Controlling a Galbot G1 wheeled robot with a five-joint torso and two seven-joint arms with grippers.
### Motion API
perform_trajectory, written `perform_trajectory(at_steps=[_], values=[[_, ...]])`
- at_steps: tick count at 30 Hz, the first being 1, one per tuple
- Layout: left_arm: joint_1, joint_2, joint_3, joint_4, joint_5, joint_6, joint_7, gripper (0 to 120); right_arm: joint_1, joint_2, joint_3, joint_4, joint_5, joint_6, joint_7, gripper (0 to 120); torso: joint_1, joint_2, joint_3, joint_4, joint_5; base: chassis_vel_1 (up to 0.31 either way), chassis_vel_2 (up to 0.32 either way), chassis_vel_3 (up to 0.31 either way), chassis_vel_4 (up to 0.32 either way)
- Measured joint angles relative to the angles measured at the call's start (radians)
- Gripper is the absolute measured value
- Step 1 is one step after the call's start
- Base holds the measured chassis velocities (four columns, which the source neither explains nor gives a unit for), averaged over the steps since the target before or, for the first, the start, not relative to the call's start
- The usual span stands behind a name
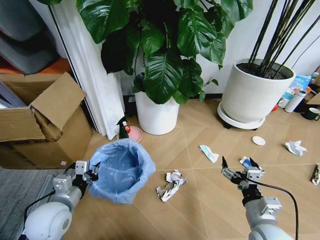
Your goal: Pick up the trash bin and place the garbage on the floor into it.
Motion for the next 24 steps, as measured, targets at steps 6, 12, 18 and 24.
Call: perform_trajectory(at_steps=[6, 12, 18, 24], values=[[-0.004, 0.009, -0.005, 0.002, -0.044, 0.039, -0.036, 1, 0.093, -0.095, -0.120, -0.134, 0.094, -0.038, 0.061, 100, 0.000, 0.000, 0.000, 0.0001, -0.0001, 0.011, -0.012, -0.006, 0.008], [-0.007, 0.021, -0.012, 0.002, -0.081, 0.061, -0.062, 1, 0.189, -0.160, -0.231, -0.222, 0.218, -0.105, 0.105, 100, 0.000, 0.000, 0.000, 0.0000, -0.0003, 0.000, 0.000, 0.000, 0.000], [-0.017, 0.041, -0.016, 0.004, -0.122, 0.075, -0.086, 1, 0.381, -0.200, -0.411, -0.382, 0.322, -0.190, 0.142, 100, 0.000, 0.000, 0.000, 0.0000, 0.0000, 0.000, 0.000, 0.000, 0.000], [-0.019, 0.060, -0.024, 0.004, -0.139, 0.078, -0.091, 1, 0.653, -0.372, -0.604, -0.609, 0.365, -0.214, -0.092, 100, 0.000, 0.000, 0.000, -0.0003, -0.0008, 0.000, 0.000, 0.000, 0.000]])
